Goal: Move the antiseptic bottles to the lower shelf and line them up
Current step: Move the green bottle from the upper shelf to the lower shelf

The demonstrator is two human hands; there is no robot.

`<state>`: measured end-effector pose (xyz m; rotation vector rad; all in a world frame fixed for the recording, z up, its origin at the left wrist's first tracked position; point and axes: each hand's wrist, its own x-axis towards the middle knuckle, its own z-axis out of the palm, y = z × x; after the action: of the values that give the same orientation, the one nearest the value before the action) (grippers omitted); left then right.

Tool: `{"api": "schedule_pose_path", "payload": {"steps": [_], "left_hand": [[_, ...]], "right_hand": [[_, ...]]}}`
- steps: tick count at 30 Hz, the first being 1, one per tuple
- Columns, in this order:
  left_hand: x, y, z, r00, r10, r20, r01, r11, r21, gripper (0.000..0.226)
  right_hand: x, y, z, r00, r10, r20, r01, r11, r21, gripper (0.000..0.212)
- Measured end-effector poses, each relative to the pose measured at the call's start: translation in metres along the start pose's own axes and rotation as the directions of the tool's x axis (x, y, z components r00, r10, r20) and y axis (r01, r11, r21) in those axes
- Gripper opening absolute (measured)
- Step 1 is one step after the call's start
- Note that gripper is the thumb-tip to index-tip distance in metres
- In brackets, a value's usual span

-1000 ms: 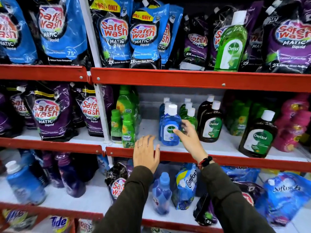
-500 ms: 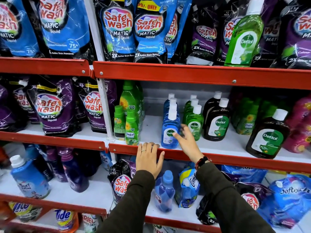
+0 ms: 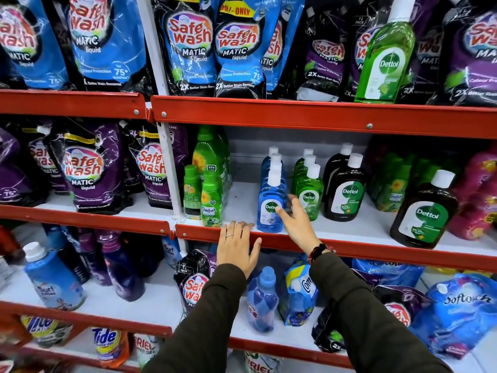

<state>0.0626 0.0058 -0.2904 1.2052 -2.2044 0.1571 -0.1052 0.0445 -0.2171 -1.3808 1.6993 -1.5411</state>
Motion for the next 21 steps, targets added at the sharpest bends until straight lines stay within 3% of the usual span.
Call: {"api": "schedule_pose_path", "payload": {"steps": [4,8,11,15,17,21], "left_hand": [[-0.001,0.006,-0.003,1.0,-0.031,-0.004,0.031,0.998,-0.055,0.057],[0.005,0.028,-0.019,0.991,-0.026,-0.128,0.013,0.994,-0.105,0.052],[0.02,0.051,-0.036,0.977,0.008,-0.215,-0.041,0.988,-0.15,0.052],[0.047,0.085,-0.066,0.937,0.084,-0.339,-0.14,0.98,-0.144,0.056],[0.065,0.101,-0.083,0.905,0.119,-0.409,-0.183,0.975,-0.123,0.057],[0.101,0.127,-0.116,0.853,0.172,-0.492,-0.228,0.972,-0.055,0.063]], "right_hand": [[-0.014,-0.003,-0.007,0.999,-0.012,-0.038,0.011,1.0,-0.01,0.062],[-0.027,-0.006,-0.021,0.972,-0.178,-0.156,0.148,0.971,-0.186,0.052],[-0.035,-0.021,-0.039,0.89,-0.38,-0.252,0.259,0.876,-0.407,0.042],[-0.037,-0.058,-0.067,0.727,-0.615,-0.306,0.367,0.724,-0.584,0.034],[-0.034,-0.075,-0.082,0.66,-0.681,-0.317,0.383,0.668,-0.638,0.033],[-0.026,-0.109,-0.111,0.596,-0.726,-0.342,0.382,0.631,-0.675,0.034]]}}
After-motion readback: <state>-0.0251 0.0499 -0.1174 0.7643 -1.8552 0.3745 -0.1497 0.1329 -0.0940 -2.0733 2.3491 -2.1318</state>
